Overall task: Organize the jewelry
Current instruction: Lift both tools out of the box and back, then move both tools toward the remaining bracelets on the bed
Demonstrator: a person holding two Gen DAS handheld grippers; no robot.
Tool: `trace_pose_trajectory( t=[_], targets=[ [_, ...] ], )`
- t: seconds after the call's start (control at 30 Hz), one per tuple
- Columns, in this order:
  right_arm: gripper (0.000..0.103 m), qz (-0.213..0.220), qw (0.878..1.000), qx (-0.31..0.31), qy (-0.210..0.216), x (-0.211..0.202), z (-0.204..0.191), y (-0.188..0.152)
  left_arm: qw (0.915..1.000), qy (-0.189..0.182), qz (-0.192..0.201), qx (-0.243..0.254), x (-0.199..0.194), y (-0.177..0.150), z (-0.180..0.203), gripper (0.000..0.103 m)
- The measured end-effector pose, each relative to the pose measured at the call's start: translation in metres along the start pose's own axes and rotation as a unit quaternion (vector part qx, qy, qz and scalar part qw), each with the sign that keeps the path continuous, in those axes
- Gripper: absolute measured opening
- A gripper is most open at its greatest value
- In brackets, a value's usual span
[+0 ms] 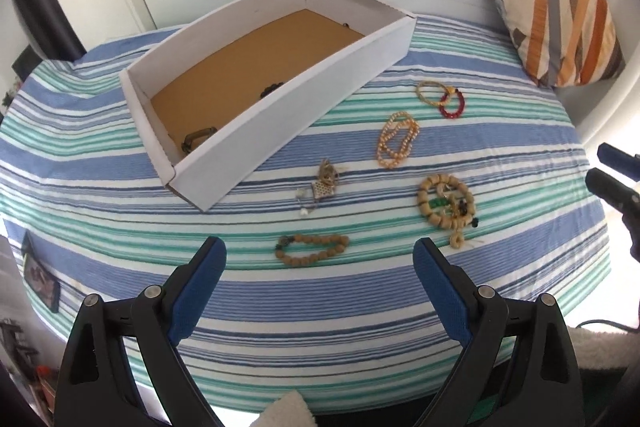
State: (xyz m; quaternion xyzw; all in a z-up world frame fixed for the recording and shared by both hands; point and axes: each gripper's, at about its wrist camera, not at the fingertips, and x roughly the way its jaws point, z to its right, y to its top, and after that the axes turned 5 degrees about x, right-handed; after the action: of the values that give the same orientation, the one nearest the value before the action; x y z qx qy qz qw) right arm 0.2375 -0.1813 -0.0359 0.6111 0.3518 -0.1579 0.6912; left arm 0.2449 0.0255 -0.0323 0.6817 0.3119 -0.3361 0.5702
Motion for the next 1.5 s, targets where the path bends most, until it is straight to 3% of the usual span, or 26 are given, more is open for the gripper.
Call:
trace_pose_trajectory(
  t=[0.3, 0.8, 1.5],
  targets=[
    [0.048, -0.001, 1.0, 0.006, 0.012, -0.003, -0.005, -0.012, 0.9999, 0.006, 0.008, -0.009, -0.008, -0.004, -0.012, 0.095],
    [0.048, 0.0, 1.0, 0.016, 0.015, -0.005, -0.006, -0.017, 0.9991, 0.015, -0.017, -0.035, -0.001, -0.022, -0.032, 0.095],
    [0.048, -0.007, 0.999, 0.051, 0.014, 0.001, 0.007, -0.018, 0.9991, 0.009, -0.019, -0.037, 0.003, -0.021, -0.029, 0.095]
  ],
)
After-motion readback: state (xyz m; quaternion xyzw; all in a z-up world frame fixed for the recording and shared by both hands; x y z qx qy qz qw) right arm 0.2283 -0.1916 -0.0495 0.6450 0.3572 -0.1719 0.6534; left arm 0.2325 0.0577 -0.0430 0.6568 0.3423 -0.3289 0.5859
